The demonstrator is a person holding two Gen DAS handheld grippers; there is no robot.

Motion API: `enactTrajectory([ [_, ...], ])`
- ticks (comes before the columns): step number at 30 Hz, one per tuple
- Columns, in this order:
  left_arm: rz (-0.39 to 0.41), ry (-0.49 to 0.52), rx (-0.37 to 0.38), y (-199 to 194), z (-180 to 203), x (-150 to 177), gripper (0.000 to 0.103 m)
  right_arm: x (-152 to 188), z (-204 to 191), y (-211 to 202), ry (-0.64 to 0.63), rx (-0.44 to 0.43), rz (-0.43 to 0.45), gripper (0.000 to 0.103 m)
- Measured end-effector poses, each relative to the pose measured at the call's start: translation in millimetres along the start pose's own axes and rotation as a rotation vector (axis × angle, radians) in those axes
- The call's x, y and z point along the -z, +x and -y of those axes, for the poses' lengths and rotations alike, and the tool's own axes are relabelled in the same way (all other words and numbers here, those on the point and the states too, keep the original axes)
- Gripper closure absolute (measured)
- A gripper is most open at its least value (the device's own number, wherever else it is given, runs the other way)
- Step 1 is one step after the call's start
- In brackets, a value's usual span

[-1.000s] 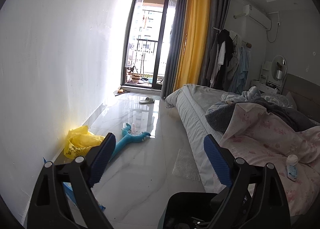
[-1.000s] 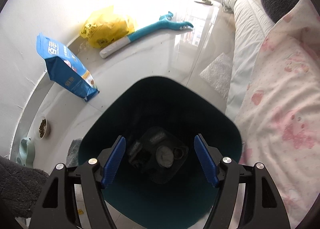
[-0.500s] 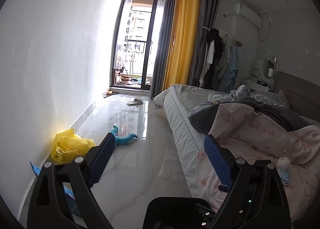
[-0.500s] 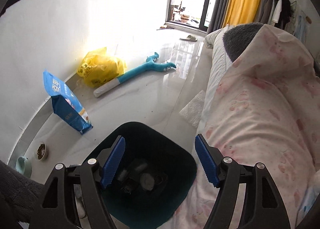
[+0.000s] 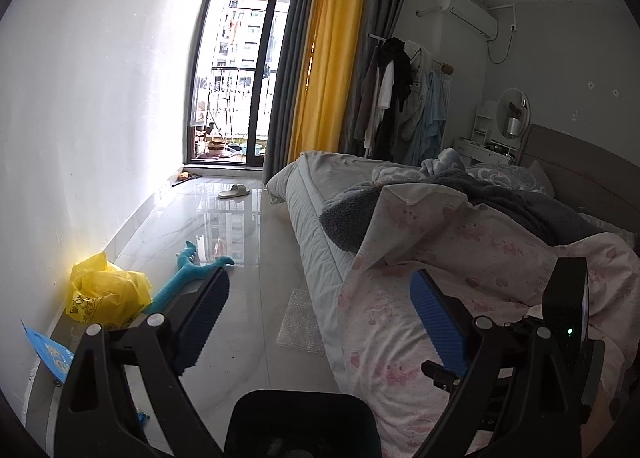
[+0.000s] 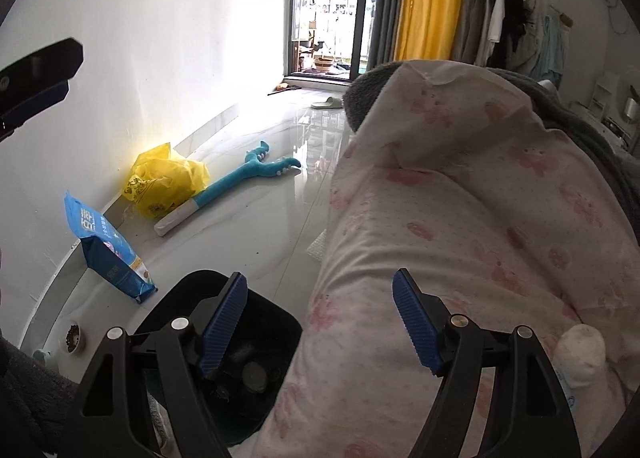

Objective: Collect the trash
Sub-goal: 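Move both tools back toward the blue wipes pack on the duvet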

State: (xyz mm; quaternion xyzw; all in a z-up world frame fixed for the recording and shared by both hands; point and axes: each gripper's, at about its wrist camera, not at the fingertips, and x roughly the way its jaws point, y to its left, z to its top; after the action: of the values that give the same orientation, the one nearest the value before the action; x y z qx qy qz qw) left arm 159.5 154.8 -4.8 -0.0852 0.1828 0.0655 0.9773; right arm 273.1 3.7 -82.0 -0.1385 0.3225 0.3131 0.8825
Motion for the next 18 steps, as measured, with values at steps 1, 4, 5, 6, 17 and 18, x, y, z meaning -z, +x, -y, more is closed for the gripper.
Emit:
enactTrajectory([
  [1, -0.004, 0.000, 0.012, 3, 6, 0, 0.009, 1, 7, -2, 0.010, 0.009, 0.001, 0.027],
  [4, -0.020, 0.008, 0.045, 9, 21, 3, 0.008, 5, 34, -10, 0.046, 0.037, 0.008, 0.027],
  [5, -0.031, 0.009, 0.062, 12, 27, 4, 0.008, 7, 42, -13, 0.059, 0.049, 0.010, 0.027],
  [6, -0.040, 0.009, 0.076, 16, 33, 5, 0.007, 9, 49, -16, 0.068, 0.059, 0.013, 0.027],
  [17, -0.130, 0.113, 0.240, 47, 104, 31, 0.007, 32, 115, -33, 0.152, 0.139, -0.004, 0.026],
  [18, -0.136, 0.123, 0.258, 49, 111, 34, 0.007, 33, 120, -34, 0.159, 0.144, -0.005, 0.026],
])
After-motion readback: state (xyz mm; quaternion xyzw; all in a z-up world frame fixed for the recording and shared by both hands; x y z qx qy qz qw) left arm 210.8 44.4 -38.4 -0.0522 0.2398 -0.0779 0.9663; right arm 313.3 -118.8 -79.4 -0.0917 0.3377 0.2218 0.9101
